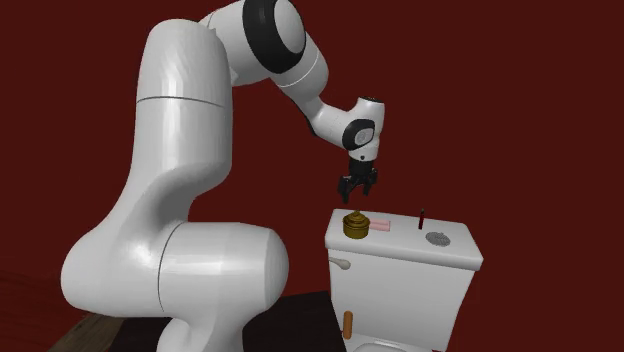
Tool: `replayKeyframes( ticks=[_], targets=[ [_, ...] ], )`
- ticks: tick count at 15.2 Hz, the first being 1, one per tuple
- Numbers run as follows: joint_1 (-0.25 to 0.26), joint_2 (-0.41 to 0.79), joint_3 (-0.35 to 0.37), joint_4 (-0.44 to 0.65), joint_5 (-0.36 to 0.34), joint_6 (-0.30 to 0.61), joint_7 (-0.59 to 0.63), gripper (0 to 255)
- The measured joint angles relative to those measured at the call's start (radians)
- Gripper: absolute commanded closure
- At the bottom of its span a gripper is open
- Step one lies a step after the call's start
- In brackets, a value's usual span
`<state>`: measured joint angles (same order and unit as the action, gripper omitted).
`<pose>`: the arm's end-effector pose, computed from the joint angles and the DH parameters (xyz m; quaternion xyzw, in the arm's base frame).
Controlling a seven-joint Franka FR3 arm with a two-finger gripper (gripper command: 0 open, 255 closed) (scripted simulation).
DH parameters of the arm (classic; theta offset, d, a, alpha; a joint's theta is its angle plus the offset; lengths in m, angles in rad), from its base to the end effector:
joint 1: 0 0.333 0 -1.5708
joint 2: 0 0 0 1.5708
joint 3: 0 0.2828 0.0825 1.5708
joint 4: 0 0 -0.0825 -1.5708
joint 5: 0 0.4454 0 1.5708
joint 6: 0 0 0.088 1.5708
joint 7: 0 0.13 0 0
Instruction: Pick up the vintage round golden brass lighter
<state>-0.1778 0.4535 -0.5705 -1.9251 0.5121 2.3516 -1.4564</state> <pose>0.4953 -0.4407 0.1991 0.9762 0.2028 0.0770 0.0026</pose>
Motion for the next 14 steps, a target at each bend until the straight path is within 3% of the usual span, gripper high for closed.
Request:
replayKeyframes(
  ticks=[3, 11, 12, 14],
  targets=[
    [-0.064, 0.107, 0.041, 0.108, 0.055, -0.017, -0.053, 0],
    [-0.101, 0.184, 0.081, 0.129, 0.107, 0.031, -0.098, 0],
    [-0.102, 0.186, 0.082, 0.129, 0.109, 0.033, -0.099, 255],
    [-0.102, 0.187, 0.083, 0.129, 0.11, 0.034, -0.1, 255]
  ],
)
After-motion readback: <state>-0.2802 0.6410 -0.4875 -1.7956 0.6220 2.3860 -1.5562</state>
